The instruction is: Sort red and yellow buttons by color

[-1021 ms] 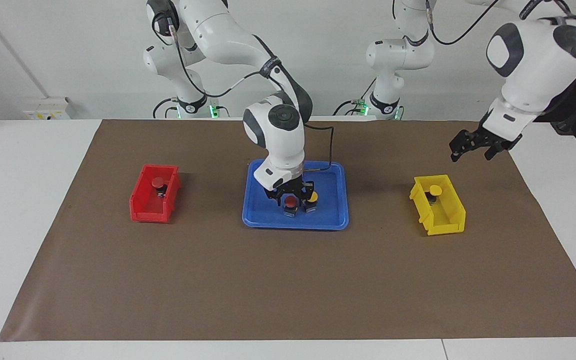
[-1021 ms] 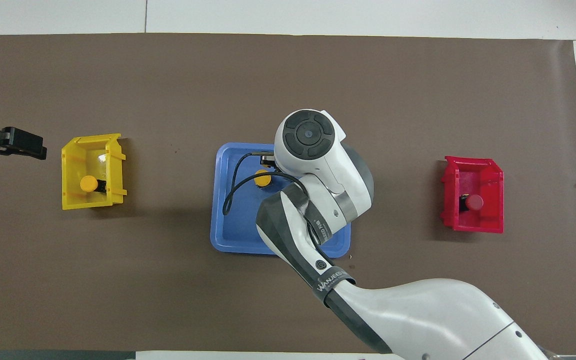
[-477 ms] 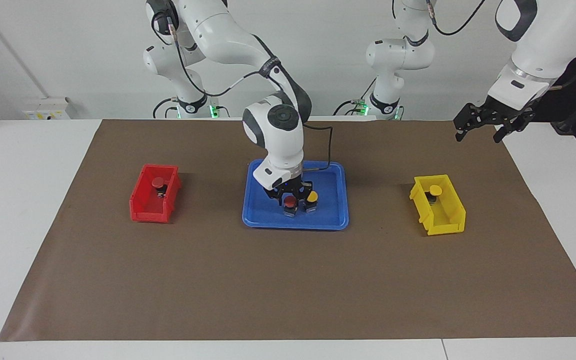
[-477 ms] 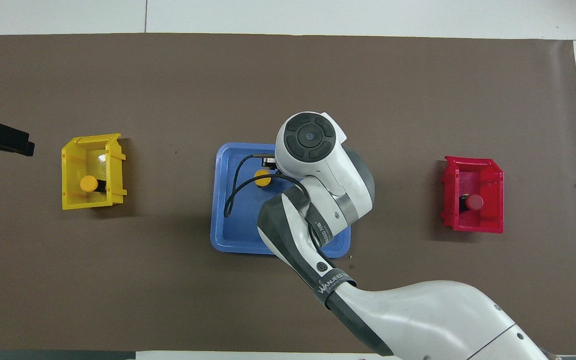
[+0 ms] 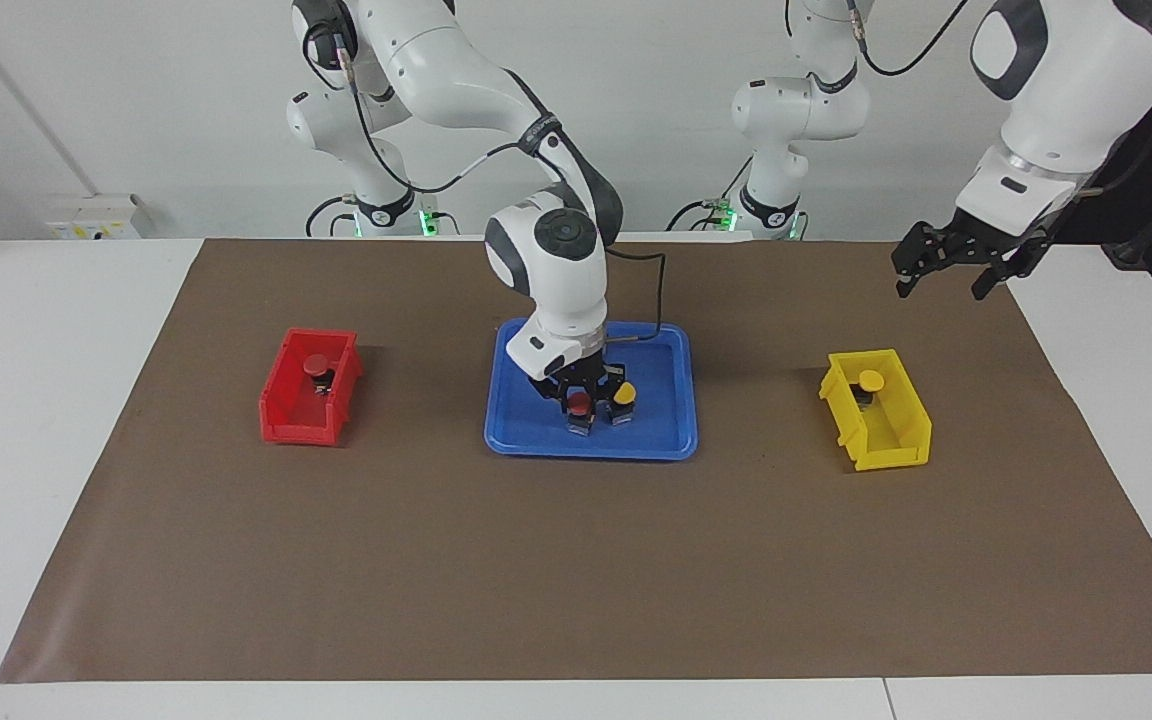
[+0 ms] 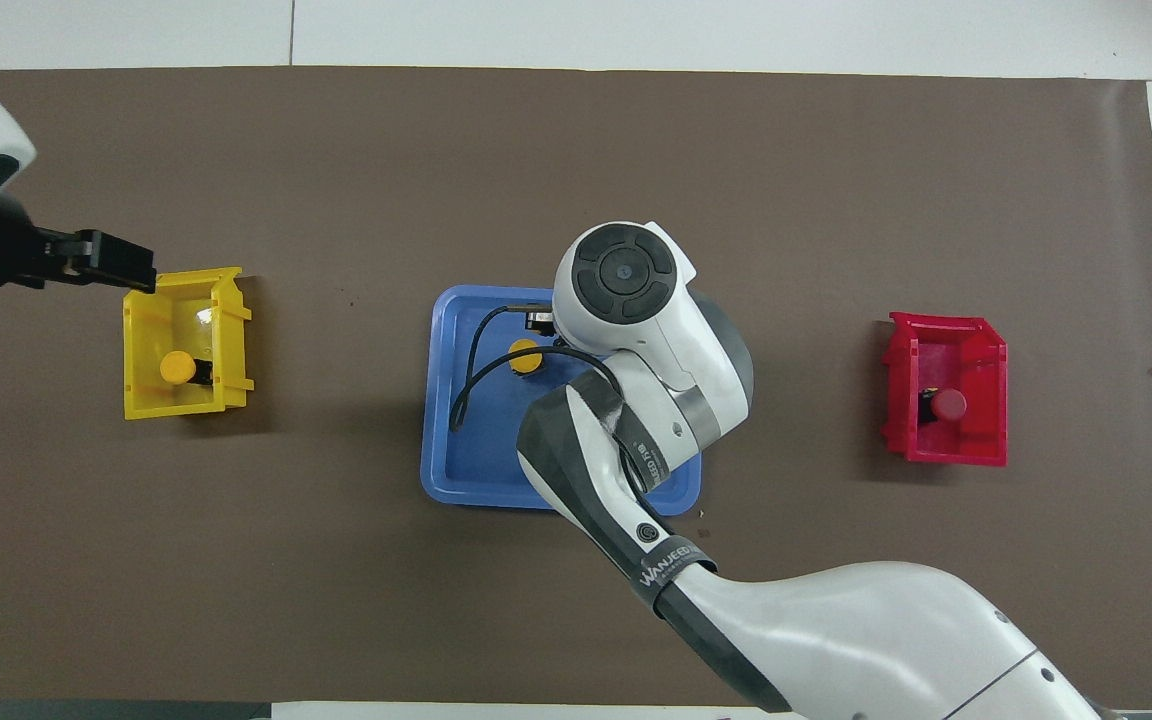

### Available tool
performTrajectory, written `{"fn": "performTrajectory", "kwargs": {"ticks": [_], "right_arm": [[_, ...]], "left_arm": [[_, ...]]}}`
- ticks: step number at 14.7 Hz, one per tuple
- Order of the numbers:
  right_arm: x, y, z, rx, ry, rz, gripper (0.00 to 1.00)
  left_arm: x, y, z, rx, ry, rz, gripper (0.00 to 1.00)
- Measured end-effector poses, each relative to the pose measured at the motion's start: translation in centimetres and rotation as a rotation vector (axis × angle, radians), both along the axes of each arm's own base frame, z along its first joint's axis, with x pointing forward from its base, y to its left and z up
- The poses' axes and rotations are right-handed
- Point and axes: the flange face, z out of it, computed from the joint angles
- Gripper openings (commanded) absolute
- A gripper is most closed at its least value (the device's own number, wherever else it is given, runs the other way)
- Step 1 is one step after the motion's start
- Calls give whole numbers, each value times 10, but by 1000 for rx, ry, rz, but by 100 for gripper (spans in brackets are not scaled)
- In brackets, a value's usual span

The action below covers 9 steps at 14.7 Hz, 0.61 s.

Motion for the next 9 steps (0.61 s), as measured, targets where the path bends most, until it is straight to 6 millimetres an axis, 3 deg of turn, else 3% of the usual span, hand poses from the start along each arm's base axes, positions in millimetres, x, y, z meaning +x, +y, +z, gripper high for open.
{"fn": "performTrajectory", "kwargs": {"ticks": [1,3,6,7,9], "right_arm": [[5,-13,16,-7,4,-1,13],[14,-65,60,-25,32,24,13],[18,-190,120,-33,61,86,13],[14,-232,129,-31,62,113,13],[4,-291,129,-28,72,130,13]], "left_arm": [[2,-24,-16,-6,3,10,100],[7,-77,-54,-20,8,40,100],[4,-164,-114,-27,4,107,100],[-2,-189,-130,-26,8,117,100],[-17,-225,-149,-25,20,123,100]]}}
